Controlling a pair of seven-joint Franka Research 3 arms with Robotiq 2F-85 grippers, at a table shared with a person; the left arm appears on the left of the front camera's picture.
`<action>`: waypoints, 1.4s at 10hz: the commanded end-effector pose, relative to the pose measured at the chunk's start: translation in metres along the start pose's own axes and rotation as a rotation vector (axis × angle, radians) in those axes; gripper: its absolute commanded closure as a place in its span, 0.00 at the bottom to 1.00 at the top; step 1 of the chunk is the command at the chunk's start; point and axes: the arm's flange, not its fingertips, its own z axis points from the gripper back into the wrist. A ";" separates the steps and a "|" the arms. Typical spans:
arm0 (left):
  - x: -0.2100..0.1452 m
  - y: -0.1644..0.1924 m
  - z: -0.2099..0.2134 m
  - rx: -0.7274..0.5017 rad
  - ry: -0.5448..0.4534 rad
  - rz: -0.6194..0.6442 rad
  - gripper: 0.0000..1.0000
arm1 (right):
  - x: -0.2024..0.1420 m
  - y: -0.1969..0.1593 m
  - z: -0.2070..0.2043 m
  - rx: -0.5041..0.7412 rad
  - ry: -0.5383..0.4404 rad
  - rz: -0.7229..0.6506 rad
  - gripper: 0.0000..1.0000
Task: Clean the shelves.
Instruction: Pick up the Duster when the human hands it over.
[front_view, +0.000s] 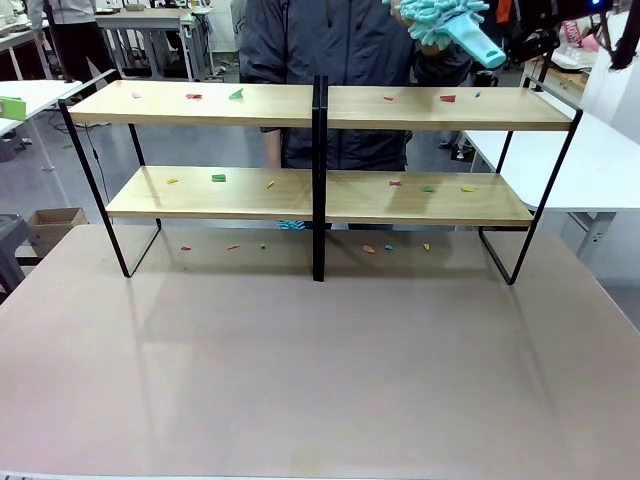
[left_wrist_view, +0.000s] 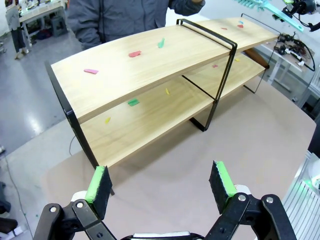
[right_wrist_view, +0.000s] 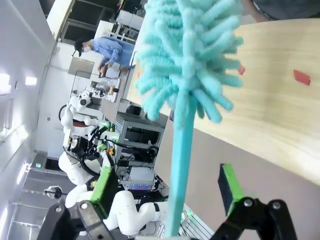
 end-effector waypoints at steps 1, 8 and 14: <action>-0.001 0.000 -0.001 -0.004 0.001 -0.002 0.00 | 0.001 0.000 0.000 0.012 0.032 0.026 0.00; -0.001 0.000 -0.001 -0.004 0.001 -0.002 0.00 | 0.002 0.003 -0.012 0.034 -0.049 0.027 1.00; -0.001 0.000 -0.001 -0.004 0.001 -0.002 0.00 | -0.003 -0.004 -0.003 0.027 -0.033 0.026 1.00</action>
